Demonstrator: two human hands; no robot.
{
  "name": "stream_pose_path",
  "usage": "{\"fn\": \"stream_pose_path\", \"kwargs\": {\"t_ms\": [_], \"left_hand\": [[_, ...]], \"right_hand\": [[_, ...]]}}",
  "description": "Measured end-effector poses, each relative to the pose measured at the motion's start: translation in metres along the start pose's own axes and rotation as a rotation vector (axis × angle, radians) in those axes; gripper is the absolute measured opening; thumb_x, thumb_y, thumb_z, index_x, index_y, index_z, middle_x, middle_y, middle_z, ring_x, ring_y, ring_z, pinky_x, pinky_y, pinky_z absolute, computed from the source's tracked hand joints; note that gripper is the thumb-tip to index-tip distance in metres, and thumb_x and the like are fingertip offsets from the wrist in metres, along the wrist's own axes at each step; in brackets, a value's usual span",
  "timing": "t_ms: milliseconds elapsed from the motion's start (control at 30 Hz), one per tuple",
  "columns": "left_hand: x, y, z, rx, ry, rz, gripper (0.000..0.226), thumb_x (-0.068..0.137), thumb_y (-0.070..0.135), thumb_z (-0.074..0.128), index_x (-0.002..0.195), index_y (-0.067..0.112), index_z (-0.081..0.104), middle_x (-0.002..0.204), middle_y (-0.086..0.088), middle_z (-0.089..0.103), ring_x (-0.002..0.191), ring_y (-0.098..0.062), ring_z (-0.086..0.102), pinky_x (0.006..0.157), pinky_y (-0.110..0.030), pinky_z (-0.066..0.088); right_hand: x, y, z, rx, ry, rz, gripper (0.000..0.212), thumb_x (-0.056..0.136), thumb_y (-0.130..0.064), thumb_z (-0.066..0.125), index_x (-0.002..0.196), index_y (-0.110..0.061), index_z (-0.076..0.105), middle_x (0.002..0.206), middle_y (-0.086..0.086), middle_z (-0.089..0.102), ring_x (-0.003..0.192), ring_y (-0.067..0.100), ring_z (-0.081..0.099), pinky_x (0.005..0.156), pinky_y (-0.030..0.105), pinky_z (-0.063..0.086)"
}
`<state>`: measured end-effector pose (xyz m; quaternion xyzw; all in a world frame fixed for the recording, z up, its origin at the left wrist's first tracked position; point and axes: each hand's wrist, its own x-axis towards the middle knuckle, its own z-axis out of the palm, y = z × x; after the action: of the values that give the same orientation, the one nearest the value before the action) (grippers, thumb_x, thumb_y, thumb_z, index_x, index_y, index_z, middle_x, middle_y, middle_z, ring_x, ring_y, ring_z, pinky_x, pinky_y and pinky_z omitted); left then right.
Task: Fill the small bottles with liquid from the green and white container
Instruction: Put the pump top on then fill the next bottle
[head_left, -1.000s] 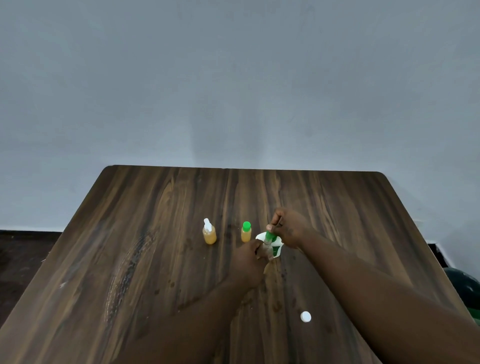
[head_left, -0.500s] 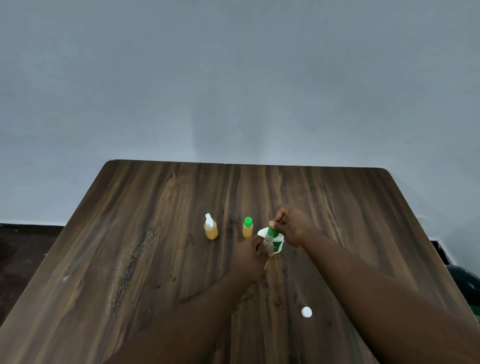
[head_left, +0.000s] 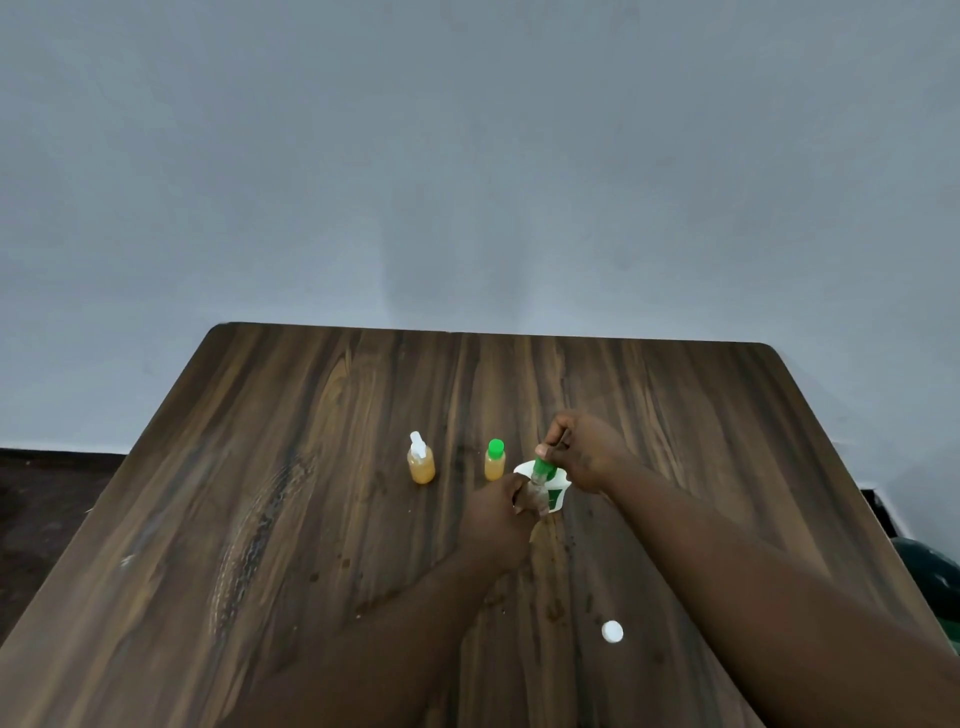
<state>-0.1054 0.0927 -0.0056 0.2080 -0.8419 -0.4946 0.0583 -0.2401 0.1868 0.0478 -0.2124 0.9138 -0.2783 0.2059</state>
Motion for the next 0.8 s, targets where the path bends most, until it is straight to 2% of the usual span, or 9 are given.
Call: {"fn": "stream_pose_path", "kwargs": {"t_ms": [67, 167, 233, 333, 433, 533, 567, 700, 800], "left_hand": [[0.0003, -0.0011, -0.0011, 0.010, 0.001, -0.003, 0.007, 0.086, 0.008, 0.069, 0.083, 0.014, 0.070, 0.074, 0.030, 0.067, 0.080, 0.018, 0.059, 0.068, -0.001, 0.040], [-0.0016, -0.0041, -0.0012, 0.016, -0.035, 0.010, 0.004, 0.087, 0.008, 0.070, 0.085, 0.011, 0.070, 0.076, 0.048, 0.058, 0.079, 0.022, 0.056, 0.068, 0.000, 0.039], [-0.0017, -0.0047, 0.0005, 0.023, -0.024, 0.032, 0.006, 0.086, 0.008, 0.071, 0.084, 0.013, 0.070, 0.078, 0.049, 0.058, 0.081, 0.021, 0.058, 0.068, 0.000, 0.038], [0.0013, -0.0030, 0.0009, 0.001, 0.004, 0.018, 0.009, 0.084, 0.008, 0.071, 0.082, 0.017, 0.071, 0.076, 0.038, 0.064, 0.080, 0.017, 0.060, 0.068, -0.002, 0.039], [0.0011, -0.0030, -0.0009, 0.009, -0.009, 0.008, 0.006, 0.087, 0.009, 0.069, 0.083, 0.013, 0.070, 0.070, 0.026, 0.066, 0.077, 0.019, 0.057, 0.065, -0.002, 0.039], [-0.0024, -0.0024, 0.0006, 0.004, -0.031, 0.004, 0.012, 0.090, 0.012, 0.069, 0.082, 0.022, 0.067, 0.077, 0.044, 0.060, 0.081, 0.020, 0.057, 0.067, -0.002, 0.040], [-0.0025, -0.0014, 0.0003, -0.001, -0.025, 0.007, 0.014, 0.089, 0.012, 0.069, 0.082, 0.024, 0.066, 0.079, 0.044, 0.061, 0.082, 0.019, 0.058, 0.068, -0.002, 0.040], [0.0008, -0.0015, -0.0019, -0.016, 0.004, 0.003, 0.008, 0.087, 0.006, 0.068, 0.084, 0.013, 0.070, 0.073, 0.019, 0.067, 0.080, 0.017, 0.058, 0.068, -0.002, 0.041], [-0.0019, -0.0049, -0.0002, -0.004, -0.030, -0.006, 0.005, 0.088, 0.009, 0.069, 0.089, 0.013, 0.072, 0.077, 0.040, 0.063, 0.081, 0.021, 0.057, 0.068, -0.001, 0.040]], "right_hand": [[-0.0006, 0.0025, 0.0030, 0.021, 0.016, 0.000, 0.019, 0.086, -0.025, 0.075, 0.077, -0.017, 0.060, 0.083, -0.001, 0.068, 0.074, 0.013, 0.057, 0.063, 0.028, 0.044], [-0.0026, 0.0057, 0.0068, 0.000, 0.005, 0.016, 0.020, 0.086, -0.026, 0.074, 0.077, -0.020, 0.058, 0.081, -0.002, 0.065, 0.075, 0.013, 0.056, 0.064, 0.028, 0.044], [-0.0016, 0.0025, 0.0030, -0.026, -0.021, 0.006, 0.018, 0.086, -0.027, 0.074, 0.080, -0.018, 0.060, 0.080, -0.004, 0.064, 0.074, 0.012, 0.056, 0.064, 0.028, 0.044], [0.0012, 0.0025, -0.0009, 0.044, -0.009, -0.006, 0.018, 0.085, -0.026, 0.076, 0.081, -0.015, 0.063, 0.079, -0.003, 0.065, 0.072, 0.012, 0.056, 0.062, 0.027, 0.044], [-0.0005, 0.0067, 0.0052, 0.041, 0.015, 0.013, 0.024, 0.084, -0.026, 0.076, 0.072, -0.021, 0.056, 0.077, -0.003, 0.065, 0.074, 0.014, 0.058, 0.067, 0.032, 0.049], [-0.0014, 0.0019, 0.0026, 0.025, -0.009, 0.028, 0.022, 0.085, -0.027, 0.075, 0.074, -0.021, 0.057, 0.078, -0.004, 0.066, 0.074, 0.013, 0.058, 0.067, 0.032, 0.050], [-0.0003, -0.0003, 0.0007, 0.021, -0.020, 0.024, 0.020, 0.085, -0.027, 0.075, 0.075, -0.020, 0.059, 0.078, -0.004, 0.066, 0.073, 0.013, 0.058, 0.066, 0.031, 0.048], [0.0003, 0.0018, 0.0018, 0.105, -0.008, 0.031, 0.021, 0.085, -0.024, 0.076, 0.074, -0.017, 0.060, 0.075, -0.002, 0.064, 0.072, 0.015, 0.058, 0.067, 0.035, 0.052], [-0.0032, 0.0051, 0.0048, 0.073, -0.015, 0.047, 0.024, 0.085, -0.024, 0.076, 0.071, -0.021, 0.057, 0.076, -0.003, 0.064, 0.075, 0.015, 0.059, 0.071, 0.034, 0.052]]}}
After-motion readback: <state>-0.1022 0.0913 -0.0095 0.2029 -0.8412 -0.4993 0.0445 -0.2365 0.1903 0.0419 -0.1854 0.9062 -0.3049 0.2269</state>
